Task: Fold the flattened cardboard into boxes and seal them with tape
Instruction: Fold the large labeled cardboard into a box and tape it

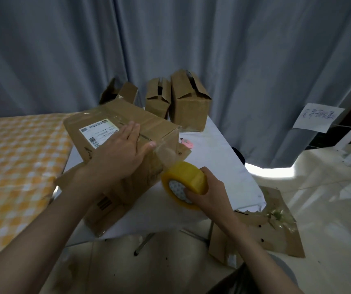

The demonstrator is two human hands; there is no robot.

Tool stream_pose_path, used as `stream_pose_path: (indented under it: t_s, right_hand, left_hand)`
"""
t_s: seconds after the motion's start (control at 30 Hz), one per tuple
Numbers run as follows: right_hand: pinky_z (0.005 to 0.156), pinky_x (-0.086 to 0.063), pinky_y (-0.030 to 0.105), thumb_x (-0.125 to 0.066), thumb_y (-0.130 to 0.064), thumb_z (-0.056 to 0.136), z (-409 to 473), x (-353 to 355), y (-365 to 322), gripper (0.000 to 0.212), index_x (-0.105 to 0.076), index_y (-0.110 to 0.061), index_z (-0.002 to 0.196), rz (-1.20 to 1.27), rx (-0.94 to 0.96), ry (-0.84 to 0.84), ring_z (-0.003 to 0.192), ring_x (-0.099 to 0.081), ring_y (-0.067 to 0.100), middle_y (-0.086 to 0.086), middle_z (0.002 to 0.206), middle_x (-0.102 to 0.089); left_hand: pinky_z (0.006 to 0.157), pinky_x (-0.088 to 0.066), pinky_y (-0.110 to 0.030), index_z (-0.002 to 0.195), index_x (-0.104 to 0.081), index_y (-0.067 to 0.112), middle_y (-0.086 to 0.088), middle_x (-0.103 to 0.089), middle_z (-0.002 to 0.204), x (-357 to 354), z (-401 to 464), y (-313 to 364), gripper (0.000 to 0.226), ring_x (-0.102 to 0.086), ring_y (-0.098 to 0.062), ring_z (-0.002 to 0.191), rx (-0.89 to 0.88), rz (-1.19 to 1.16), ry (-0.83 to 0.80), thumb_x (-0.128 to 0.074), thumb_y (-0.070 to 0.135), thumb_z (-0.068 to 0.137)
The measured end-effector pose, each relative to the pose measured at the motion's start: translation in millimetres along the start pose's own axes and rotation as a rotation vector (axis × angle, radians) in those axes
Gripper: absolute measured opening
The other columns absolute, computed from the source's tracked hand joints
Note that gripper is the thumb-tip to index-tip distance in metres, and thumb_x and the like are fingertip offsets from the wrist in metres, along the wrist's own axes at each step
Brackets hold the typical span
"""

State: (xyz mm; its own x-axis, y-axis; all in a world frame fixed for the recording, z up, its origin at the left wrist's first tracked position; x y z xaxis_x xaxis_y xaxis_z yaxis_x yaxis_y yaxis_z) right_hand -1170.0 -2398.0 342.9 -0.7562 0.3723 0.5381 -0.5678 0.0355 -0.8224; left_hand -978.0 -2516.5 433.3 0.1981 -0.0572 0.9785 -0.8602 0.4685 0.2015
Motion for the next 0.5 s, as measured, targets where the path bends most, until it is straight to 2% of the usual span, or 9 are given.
stream_pose_path:
  t_s: [0.1, 0.2, 0.23, 0.3, 0.4, 0.47, 0.5]
  right_hand:
    - [0.064, -0.046, 0.018, -0.080, -0.041, 0.072, 4.6, -8.9, -2.9, 0.045, -0.051, -0.026, 0.104, 0.077, 0.018, -0.024, 0.082, -0.056, -0.003, -0.016, 0.089, -0.057]
    - [0.070, -0.053, 0.024, -0.072, -0.058, 0.070, 8.2, -15.9, -3.3, 0.051, -0.053, -0.029, 0.107, 0.130, 0.016, -0.128, 0.088, -0.060, 0.000, -0.013, 0.097, -0.061]
    - [0.071, -0.053, 0.024, -0.068, -0.062, 0.072, 8.7, -16.0, -3.6, 0.048, -0.055, -0.030, 0.106, 0.188, 0.009, -0.162, 0.088, -0.061, 0.001, -0.011, 0.096, -0.063]
    - [0.075, -0.051, 0.024, -0.049, -0.066, 0.082, 14.2, -9.7, 0.7, 0.046, -0.062, -0.025, 0.099, 0.329, -0.021, -0.171, 0.087, -0.063, 0.006, -0.004, 0.092, -0.066]
    - [0.082, -0.051, 0.027, -0.028, -0.049, 0.105, 45.1, 6.1, 21.3, 0.055, -0.073, -0.021, 0.090, 0.407, -0.111, -0.041, 0.088, -0.067, 0.019, 0.006, 0.086, -0.071]
    - [0.084, -0.053, 0.033, -0.036, -0.033, 0.107, 79.4, 12.7, 33.3, 0.044, -0.075, -0.016, 0.093, 0.304, -0.123, 0.061, 0.087, -0.068, 0.023, 0.008, 0.084, -0.073]
    - [0.087, -0.052, 0.034, -0.042, -0.024, 0.105, 100.1, 11.5, 38.6, 0.035, -0.075, -0.013, 0.100, 0.196, -0.105, 0.086, 0.092, -0.067, 0.023, 0.007, 0.091, -0.074]
  left_hand:
    - [0.122, -0.008, -0.040, 0.159, -0.005, 0.022, 0.001, 0.000, 0.166, 7.0, -0.8, -4.2, 0.087, -0.005, -0.018, 0.152, 0.021, 0.001, -0.013, -0.014, 0.073, 0.089]
    - [0.122, -0.010, -0.039, 0.159, -0.005, 0.023, 0.003, 0.001, 0.166, 11.1, -0.4, -5.9, 0.087, -0.005, -0.017, 0.152, 0.031, 0.001, -0.035, -0.016, 0.072, 0.088]
    - [0.122, -0.011, -0.040, 0.159, -0.004, 0.023, 0.004, 0.001, 0.166, 10.3, -0.6, -5.2, 0.087, -0.005, -0.017, 0.152, 0.035, 0.010, -0.038, -0.016, 0.072, 0.089]
    - [0.122, -0.011, -0.040, 0.159, -0.005, 0.022, 0.003, 0.000, 0.166, 6.5, -0.7, -1.7, 0.083, -0.006, -0.018, 0.152, 0.037, 0.033, -0.028, -0.017, 0.070, 0.092]
    - [0.123, -0.010, -0.039, 0.159, -0.006, 0.019, 0.000, -0.002, 0.167, 0.8, -0.7, 3.1, 0.079, -0.007, -0.018, 0.152, 0.030, 0.073, 0.006, -0.016, 0.066, 0.095]
    - [0.122, -0.008, -0.037, 0.159, -0.006, 0.019, -0.001, -0.003, 0.166, 0.0, 0.8, 3.5, 0.078, -0.006, -0.017, 0.152, 0.027, 0.072, 0.009, -0.016, 0.064, 0.096]
    - [0.121, -0.007, -0.036, 0.159, -0.006, 0.019, -0.001, -0.003, 0.166, 0.0, 1.4, 3.0, 0.077, -0.006, -0.017, 0.152, 0.026, 0.070, 0.007, -0.016, 0.064, 0.097]
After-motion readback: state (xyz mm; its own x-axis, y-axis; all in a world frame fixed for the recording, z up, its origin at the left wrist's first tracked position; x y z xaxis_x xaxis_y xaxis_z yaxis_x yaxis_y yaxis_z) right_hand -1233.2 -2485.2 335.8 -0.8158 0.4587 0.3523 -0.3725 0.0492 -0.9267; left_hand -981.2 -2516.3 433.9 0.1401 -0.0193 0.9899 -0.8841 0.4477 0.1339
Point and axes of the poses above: each hand's wrist, its own z-axis towards the middle knuckle, its own x-axis out of the back of the hand, y = z × x, the point moved 9 cm from there along z, towards the middle knuckle
